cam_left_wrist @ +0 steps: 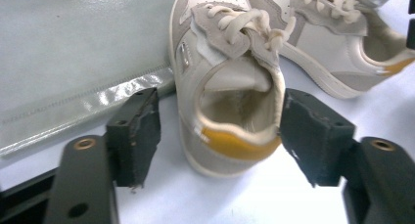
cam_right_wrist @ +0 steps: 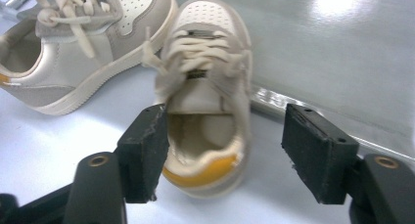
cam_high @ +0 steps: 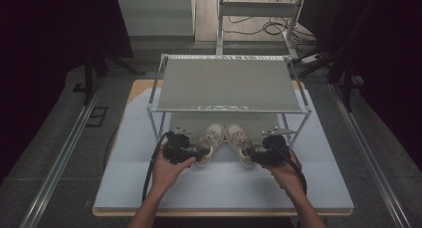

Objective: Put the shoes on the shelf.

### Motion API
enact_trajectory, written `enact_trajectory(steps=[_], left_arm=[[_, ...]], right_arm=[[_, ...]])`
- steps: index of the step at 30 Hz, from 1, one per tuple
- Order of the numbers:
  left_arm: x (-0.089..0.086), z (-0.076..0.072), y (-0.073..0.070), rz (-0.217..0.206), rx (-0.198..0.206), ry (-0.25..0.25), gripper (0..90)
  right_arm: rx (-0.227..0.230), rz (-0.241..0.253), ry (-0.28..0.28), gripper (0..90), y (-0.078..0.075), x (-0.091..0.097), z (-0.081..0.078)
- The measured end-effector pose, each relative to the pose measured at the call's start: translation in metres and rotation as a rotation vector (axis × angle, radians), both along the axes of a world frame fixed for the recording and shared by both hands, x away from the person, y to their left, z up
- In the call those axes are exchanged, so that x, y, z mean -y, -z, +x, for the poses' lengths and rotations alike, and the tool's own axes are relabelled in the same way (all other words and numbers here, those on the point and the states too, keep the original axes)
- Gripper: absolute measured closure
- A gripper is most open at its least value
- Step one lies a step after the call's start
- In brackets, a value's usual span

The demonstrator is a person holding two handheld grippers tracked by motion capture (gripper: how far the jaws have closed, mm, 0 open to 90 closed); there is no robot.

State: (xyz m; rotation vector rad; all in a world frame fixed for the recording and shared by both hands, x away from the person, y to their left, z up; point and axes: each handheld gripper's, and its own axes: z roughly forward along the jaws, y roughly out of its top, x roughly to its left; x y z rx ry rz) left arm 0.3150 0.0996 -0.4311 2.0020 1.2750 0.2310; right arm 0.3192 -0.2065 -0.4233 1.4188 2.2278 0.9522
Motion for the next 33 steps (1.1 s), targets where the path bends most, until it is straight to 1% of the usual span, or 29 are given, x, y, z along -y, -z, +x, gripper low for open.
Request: enact_trajectory(steps=[1, 2, 4, 5, 7, 8, 9, 10, 11, 12, 13, 14, 15, 16, 17, 18, 20, 21, 22, 23, 24, 26, 27, 28, 30, 31, 32, 33], left_arm=[[-0.003, -0.002, -0.002, -0.004, 0.014, -0.003, 34.4], [-0.008, -0.004, -0.004, -0.01, 0.025, -0.003, 36.3], [-0.01, -0.005, -0.005, -0.012, 0.027, -0.007, 39.6], [-0.016, -0.004, -0.005, -0.01, 0.03, -0.017, 42.1], [-0.019, -0.004, -0.005, -0.002, 0.029, -0.027, 46.5], [-0.022, -0.003, -0.003, 0.01, 0.027, -0.038, 46.5], [-0.027, -0.001, 0.0, 0.022, 0.021, -0.062, 51.8], [-0.027, -0.001, 0.0, 0.022, 0.021, -0.062, 53.8], [-0.029, 0.0, 0.003, 0.036, 0.015, -0.07, 53.8], [-0.031, 0.002, 0.008, 0.042, -0.002, -0.071, 60.8], [-0.032, 0.003, 0.01, 0.051, -0.006, -0.067, 63.7], [-0.032, 0.003, 0.01, 0.051, -0.006, -0.067, 66.9], [-0.032, 0.005, 0.013, 0.059, -0.013, -0.072, 66.9], [-0.033, 0.008, 0.019, 0.073, -0.029, -0.067, 72.1], [-0.033, 0.008, 0.019, 0.073, -0.029, -0.067, 73.6], [-0.034, 0.01, 0.022, 0.077, -0.044, -0.059, 73.6], [-0.032, 0.012, 0.027, 0.075, -0.057, -0.057, 78.0], [-0.031, 0.013, 0.03, 0.075, -0.066, -0.055, 79.9], [-0.03, 0.013, 0.032, 0.074, -0.074, -0.055, 80.6], [-0.03, 0.013, 0.032, 0.074, -0.074, -0.055, 81.2], [-0.029, 0.015, 0.034, 0.074, -0.08, -0.053, 81.8], [-0.025, 0.016, 0.037, 0.073, -0.091, -0.04, 82.6], [-0.025, 0.016, 0.037, 0.073, -0.091, -0.04, 83.0], [-0.023, 0.016, 0.039, 0.073, -0.099, -0.033, 83.2], [-0.022, 0.016, 0.04, 0.071, -0.101, -0.027, 83.3], [-0.02, 0.015, 0.04, 0.07, -0.105, -0.023, 83.3], [-0.02, 0.014, 0.041, 0.061, -0.107, -0.016, 83.3], [-0.02, 0.014, 0.041, 0.061, -0.107, -0.016, 83.2]], right_arm=[[0.001, 0.002, 0.002, 36.9, 0.0, 0.003, -0.001], [0.003, 0.01, 0.005, 40.2, -0.001, 0.009, -0.001], [0.002, 0.011, 0.006, 41.1, -0.001, 0.011, -0.001], [-0.001, 0.01, 0.018, 43.7, -0.001, 0.016, 0.0], [-0.005, 0.0, 0.024, 45.7, 0.001, 0.02, 0.001], [-0.005, 0.0, 0.024, 45.7, 0.001, 0.02, 0.001], [-0.012, -0.003, 0.035, 47.5, 0.004, 0.024, 0.003], [-0.012, -0.003, 0.035, 47.5, 0.004, 0.024, 0.003], [-0.015, -0.004, 0.038, 48.1, 0.005, 0.026, 0.003], [-0.017, -0.01, 0.049, 50.3, 0.009, 0.029, 0.006], [-0.023, -0.009, 0.051, 51.4, 0.01, 0.03, 0.007], [-0.029, -0.01, 0.054, 52.4, 0.012, 0.031, 0.008], [-0.029, -0.01, 0.054, 52.4, 0.012, 0.031, 0.008], [-0.037, -0.02, 0.06, 55.6, 0.017, 0.032, 0.011], [-0.037, -0.02, 0.06, 55.6, 0.017, 0.032, 0.011], [-0.04, -0.024, 0.059, 56.9, 0.019, 0.033, 0.012], [-0.052, -0.035, 0.055, 62.2, 0.024, 0.033, 0.014], [-0.058, -0.048, 0.052, 66.8, 0.028, 0.033, 0.015], [-0.061, -0.05, 0.053, 69.1, 0.029, 0.033, 0.015], [-0.061, -0.05, 0.053, 69.1, 0.029, 0.033, 0.015], [-0.068, -0.062, 0.055, 74.5, 0.034, 0.032, 0.016], [-0.075, -0.069, 0.05, 77.1, 0.037, 0.031, 0.016], [-0.075, -0.069, 0.05, 77.1, 0.037, 0.031, 0.016], [-0.083, -0.074, 0.043, 79.3, 0.04, 0.03, 0.016], [-0.087, -0.075, 0.04, 79.8, 0.041, 0.029, 0.016], [-0.097, -0.072, 0.031, 80.7, 0.044, 0.027, 0.014], [-0.097, -0.073, 0.024, 80.9, 0.045, 0.026, 0.014], [-0.097, -0.073, 0.024, 80.9, 0.045, 0.026, 0.014]])
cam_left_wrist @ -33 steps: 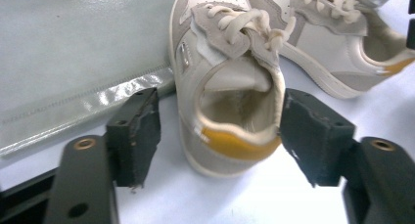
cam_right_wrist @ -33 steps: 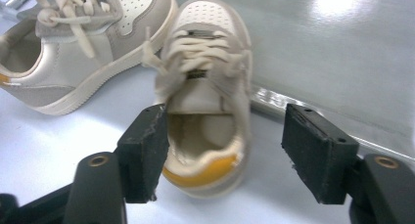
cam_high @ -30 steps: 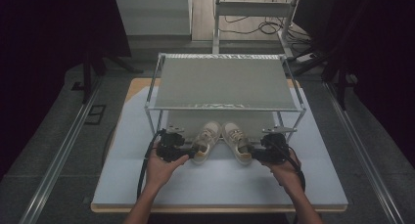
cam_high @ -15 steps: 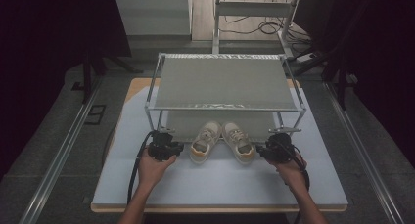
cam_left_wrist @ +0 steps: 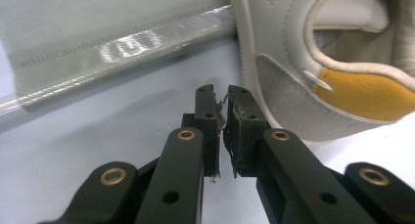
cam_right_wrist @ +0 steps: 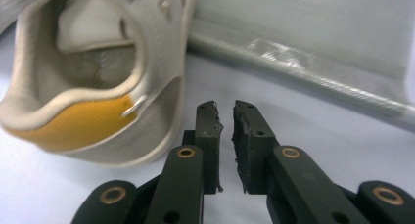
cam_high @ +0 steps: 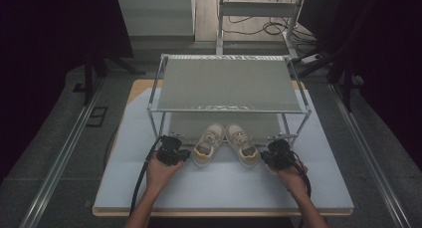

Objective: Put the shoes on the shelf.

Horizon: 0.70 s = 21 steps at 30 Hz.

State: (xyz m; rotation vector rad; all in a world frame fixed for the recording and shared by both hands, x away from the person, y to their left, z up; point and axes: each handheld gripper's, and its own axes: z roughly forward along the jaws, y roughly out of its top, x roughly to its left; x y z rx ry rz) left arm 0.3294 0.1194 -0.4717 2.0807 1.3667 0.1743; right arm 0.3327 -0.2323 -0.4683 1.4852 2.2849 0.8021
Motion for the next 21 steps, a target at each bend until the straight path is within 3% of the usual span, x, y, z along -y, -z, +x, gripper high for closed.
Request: enact_trajectory(steps=[21], left_arm=[[0.028, -0.001, -0.002, -0.041, -0.007, 0.056, 82.2]], right_arm=[[0.008, 0.038, -0.069, 82.2, 0.0, -0.03, -0.008]])
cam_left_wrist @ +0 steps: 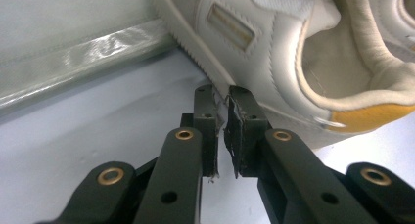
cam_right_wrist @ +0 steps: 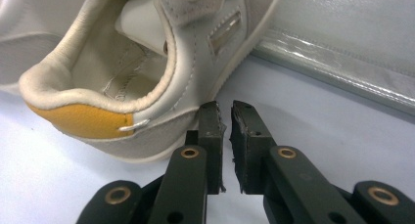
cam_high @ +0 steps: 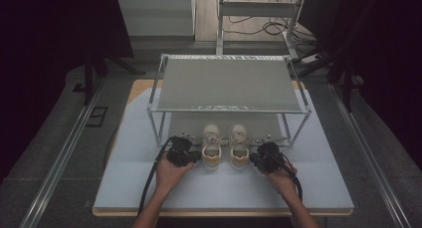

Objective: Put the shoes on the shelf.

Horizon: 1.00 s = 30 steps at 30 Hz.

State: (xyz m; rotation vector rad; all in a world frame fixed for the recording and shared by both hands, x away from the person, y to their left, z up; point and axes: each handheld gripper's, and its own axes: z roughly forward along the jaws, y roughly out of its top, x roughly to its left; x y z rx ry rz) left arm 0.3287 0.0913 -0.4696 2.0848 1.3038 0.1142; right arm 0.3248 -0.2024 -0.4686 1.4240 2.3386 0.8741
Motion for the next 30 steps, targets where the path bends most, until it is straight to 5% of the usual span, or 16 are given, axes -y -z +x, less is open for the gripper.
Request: enact_trajectory(steps=[9, 15, 30], left_arm=[[-0.005, 0.004, -0.003, -0.012, 0.012, -0.006, 80.2], [-0.009, 0.013, -0.004, 0.009, 0.03, -0.042, 79.5], [0.014, 0.029, -0.006, 0.052, 0.045, -0.027, 83.8]], right_arm=[[0.002, 0.01, 0.013, 78.9, 0.001, 0.003, 0.002], [0.054, 0.005, 0.049, 79.4, 0.0, 0.006, 0.011], [0.058, 0.036, 0.054, 85.9, 0.004, -0.006, 0.027]])
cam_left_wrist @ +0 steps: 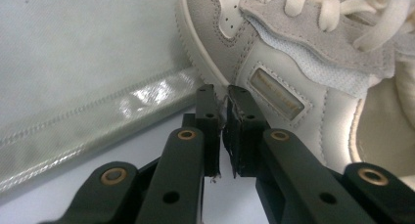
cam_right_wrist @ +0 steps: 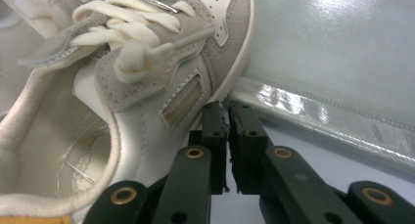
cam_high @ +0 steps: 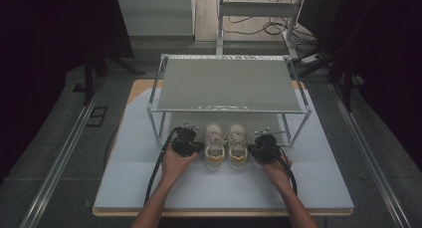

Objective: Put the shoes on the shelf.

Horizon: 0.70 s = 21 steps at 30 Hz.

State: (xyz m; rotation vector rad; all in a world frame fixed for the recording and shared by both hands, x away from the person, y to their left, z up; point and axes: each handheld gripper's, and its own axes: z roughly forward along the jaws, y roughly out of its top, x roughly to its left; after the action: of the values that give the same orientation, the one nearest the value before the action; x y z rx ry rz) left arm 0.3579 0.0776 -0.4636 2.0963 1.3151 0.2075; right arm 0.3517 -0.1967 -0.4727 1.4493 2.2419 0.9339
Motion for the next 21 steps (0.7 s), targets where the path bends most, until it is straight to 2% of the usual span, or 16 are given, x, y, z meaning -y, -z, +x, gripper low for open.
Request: enact_trajectory(steps=[7, 11, 13, 16, 18, 19, 21], left_arm=[[0.005, 0.001, 0.002, -0.01, -0.019, -0.004, 84.6], [0.005, 0.0, 0.002, -0.001, -0.011, 0.002, 83.4], [0.001, 0.002, 0.004, -0.023, -0.02, 0.0, 79.8], [-0.002, 0.001, 0.004, -0.03, -0.019, -0.001, 76.2], [-0.004, -0.001, 0.004, -0.017, 0.003, 0.004, 69.5], [-0.007, -0.003, 0.002, -0.009, 0.023, 0.018, 61.4], [-0.008, -0.006, 0.001, -0.007, 0.032, 0.016, 56.9]], right_arm=[[-0.005, 0.004, 0.001, 87.0, 0.0, -0.006, 0.001], [-0.005, 0.009, -0.003, 86.4, 0.0, -0.006, -0.001], [-0.004, 0.018, -0.004, 84.4, 0.0, -0.005, 0.0], [-0.007, 0.026, -0.006, 81.7, 0.0, -0.003, 0.0], [-0.003, 0.03, -0.007, 78.9, 0.0, -0.001, -0.001], [0.008, 0.032, -0.01, 75.0, -0.002, 0.0, -0.004], [0.016, 0.032, -0.012, 73.7, -0.003, 0.001, -0.005]])
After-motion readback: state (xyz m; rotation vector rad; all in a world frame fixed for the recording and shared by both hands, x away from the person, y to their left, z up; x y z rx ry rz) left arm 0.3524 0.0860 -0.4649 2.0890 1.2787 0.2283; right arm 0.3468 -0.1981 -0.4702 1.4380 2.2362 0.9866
